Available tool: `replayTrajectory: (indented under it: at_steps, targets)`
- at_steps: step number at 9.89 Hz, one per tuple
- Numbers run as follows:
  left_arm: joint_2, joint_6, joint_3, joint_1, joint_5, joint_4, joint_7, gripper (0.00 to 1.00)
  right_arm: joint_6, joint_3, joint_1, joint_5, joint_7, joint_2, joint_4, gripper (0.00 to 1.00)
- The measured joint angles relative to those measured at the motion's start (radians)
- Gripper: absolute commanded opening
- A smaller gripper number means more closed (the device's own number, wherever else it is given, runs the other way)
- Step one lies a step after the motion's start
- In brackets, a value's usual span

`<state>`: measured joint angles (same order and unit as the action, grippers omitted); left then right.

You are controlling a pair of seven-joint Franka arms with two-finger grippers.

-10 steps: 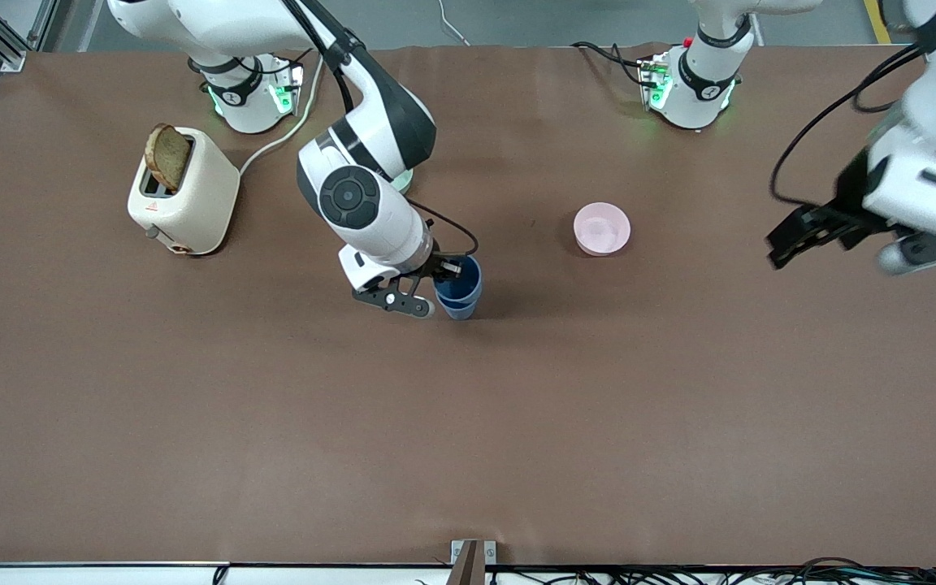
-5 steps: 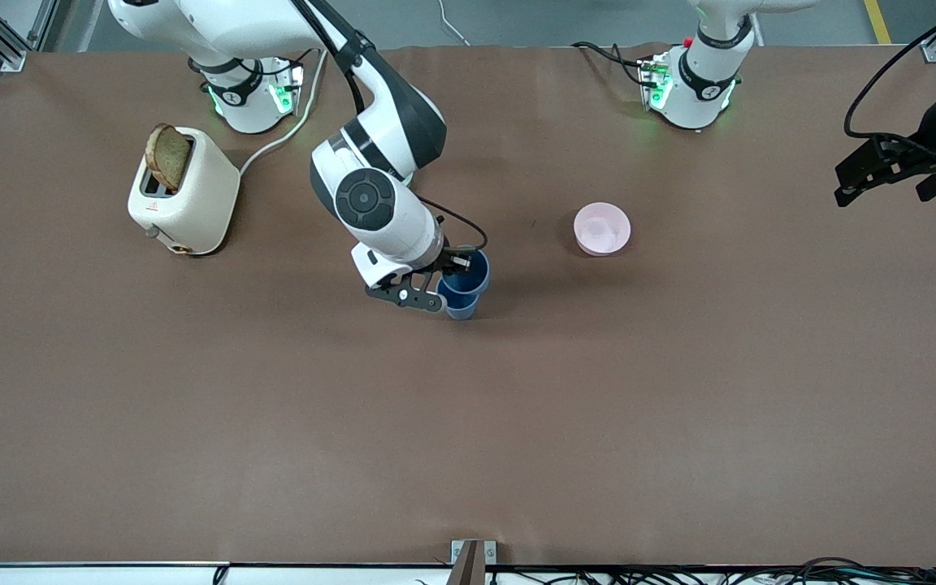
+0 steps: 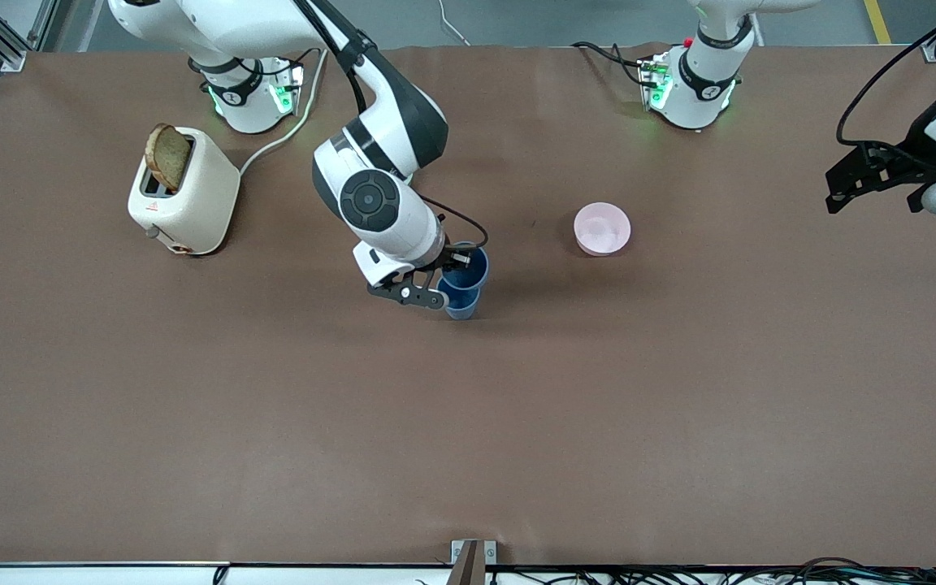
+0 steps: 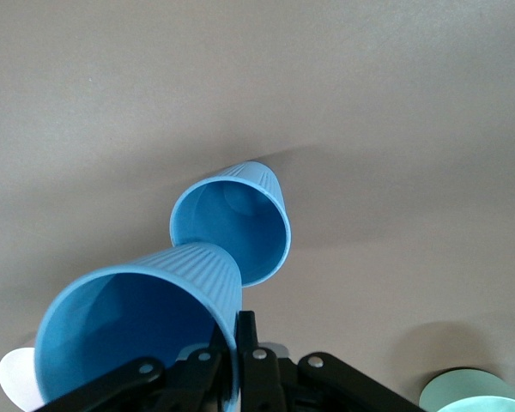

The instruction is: Stack blue cups with both arms

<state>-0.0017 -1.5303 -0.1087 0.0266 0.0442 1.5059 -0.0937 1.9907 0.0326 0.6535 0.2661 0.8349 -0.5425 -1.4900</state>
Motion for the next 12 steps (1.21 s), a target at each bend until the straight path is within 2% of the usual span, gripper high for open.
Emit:
replayTrajectory:
  at_steps: [1, 4, 5, 6, 7, 10, 12]
  targets:
    - [-0.001, -0.003, -0.002, 0.0, -0.013, 0.02, 0.002, 1.0, 0.0, 0.0, 0.0, 0.0, 0.0, -0.004, 0.0, 0.02]
    - [-0.004, -0.013, -0.01, 0.007, -0.048, 0.08, 0.018, 1.0, 0.001, 0.0, 0.001, -0.007, 0.0, -0.024, 0.0, 0.17]
    - [-0.005, -0.015, -0.011, 0.006, -0.048, 0.087, 0.032, 1.0, 0.001, 0.0, 0.001, -0.008, -0.001, -0.026, 0.0, 0.5]
    - [-0.008, -0.015, -0.008, 0.003, -0.048, 0.087, 0.056, 1.0, 0.001, -0.002, 0.0, -0.008, -0.001, -0.026, 0.002, 0.89]
    - [-0.014, -0.016, -0.003, 0.0, -0.048, 0.086, 0.065, 1.0, 0.002, -0.005, 0.0, -0.012, -0.002, -0.026, 0.005, 1.0]
    - [-0.024, -0.019, 0.003, -0.002, -0.029, 0.061, 0.067, 1.0, 0.003, -0.011, 0.001, -0.07, -0.003, -0.019, 0.026, 1.0]
    - [-0.024, -0.021, 0.017, -0.003, -0.027, 0.055, 0.071, 1.0, -0.098, -0.059, -0.009, -0.152, -0.003, 0.065, 0.053, 1.0]
